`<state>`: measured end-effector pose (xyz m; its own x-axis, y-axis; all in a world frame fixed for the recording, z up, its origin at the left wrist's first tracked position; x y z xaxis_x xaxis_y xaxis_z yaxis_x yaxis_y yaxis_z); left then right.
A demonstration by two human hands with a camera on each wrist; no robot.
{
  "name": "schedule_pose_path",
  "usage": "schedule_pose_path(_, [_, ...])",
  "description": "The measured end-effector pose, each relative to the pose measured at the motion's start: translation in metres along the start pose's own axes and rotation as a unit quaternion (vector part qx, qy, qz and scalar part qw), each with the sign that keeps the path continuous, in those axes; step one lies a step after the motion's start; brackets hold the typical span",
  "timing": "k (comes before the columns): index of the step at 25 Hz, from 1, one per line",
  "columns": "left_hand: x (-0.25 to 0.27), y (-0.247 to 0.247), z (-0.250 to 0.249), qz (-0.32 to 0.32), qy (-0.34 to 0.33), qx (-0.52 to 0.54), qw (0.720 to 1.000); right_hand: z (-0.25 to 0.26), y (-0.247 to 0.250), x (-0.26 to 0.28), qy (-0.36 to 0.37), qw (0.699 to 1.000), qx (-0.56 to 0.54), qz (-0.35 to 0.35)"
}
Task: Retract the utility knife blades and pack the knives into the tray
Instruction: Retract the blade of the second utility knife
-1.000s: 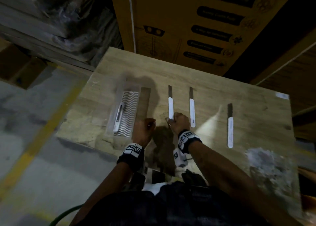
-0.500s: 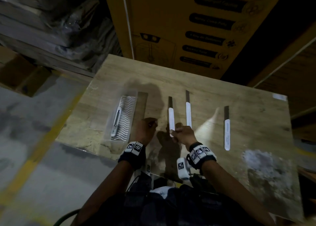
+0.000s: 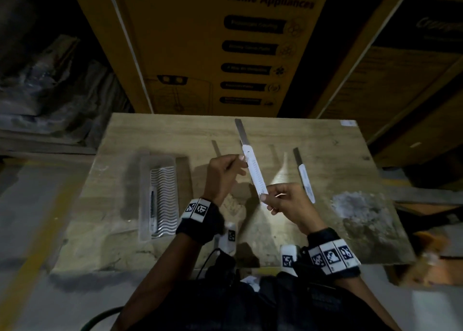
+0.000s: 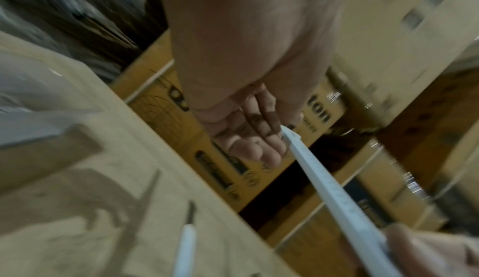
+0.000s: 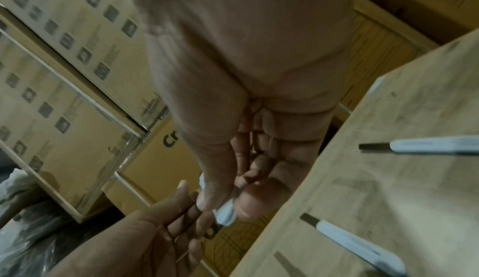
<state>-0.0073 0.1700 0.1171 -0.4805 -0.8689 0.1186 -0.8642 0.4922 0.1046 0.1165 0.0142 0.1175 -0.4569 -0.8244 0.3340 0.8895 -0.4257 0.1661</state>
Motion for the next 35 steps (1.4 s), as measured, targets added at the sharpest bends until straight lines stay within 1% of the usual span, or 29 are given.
schedule_pose_path(3, [0.005,-0.002,-0.035,0.026,-0.03,0.072,0.997,0.021,0.004,0.019,0.04,0.999,0.01,-0.028])
schedule_pose_path(6, [0.011,-0.007,-0.067,0.06,-0.063,0.099,0.991,0.038,0.01,0.036,0.066,0.996,0.035,-0.05])
schedule_pose_path(8, [0.014,-0.007,-0.087,0.069,-0.082,0.108,0.988,0.048,0.015,0.043,0.085,0.994,0.027,-0.059])
schedule_pose_path(12, [0.018,-0.009,-0.122,0.063,-0.105,0.122,0.985,0.08,0.015,0.047,0.113,0.992,-0.051,-0.012])
schedule_pose_path(16, [0.026,-0.03,-0.153,0.07,-0.136,0.118,0.981,0.115,0.021,0.045,0.123,0.987,-0.101,0.036])
schedule_pose_path(19, [0.033,-0.043,-0.172,0.051,-0.17,0.105,0.979,0.132,0.031,0.04,0.15,0.983,-0.102,0.032])
schedule_pose_path(21, [0.038,-0.047,-0.182,0.031,-0.191,0.104,0.976,0.138,0.039,0.036,0.165,0.981,-0.106,0.006])
schedule_pose_path(25, [0.043,-0.054,-0.197,0.011,-0.212,0.102,0.972,0.149,0.052,0.03,0.197,0.974,-0.105,-0.049])
schedule_pose_path(29, [0.049,-0.056,-0.214,-0.008,-0.248,0.075,0.966,0.164,0.059,0.03,0.233,0.963,-0.12,-0.068])
schedule_pose_path(35, [0.051,-0.051,-0.241,-0.043,-0.286,0.056,0.956,0.187,0.062,0.028,0.258,0.953,-0.131,-0.093])
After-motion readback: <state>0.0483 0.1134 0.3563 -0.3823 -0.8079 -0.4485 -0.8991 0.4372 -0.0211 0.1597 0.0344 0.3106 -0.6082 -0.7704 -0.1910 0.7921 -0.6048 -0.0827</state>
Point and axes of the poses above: each hand's wrist, its own x-axis away from the middle knuckle, its own y-axis out of the back of the hand, z = x × y, the point moved 8 cm from there along -x, towards the middle knuckle, and after that the axes turned 2 degrees about -x, right-handed, at the moved point
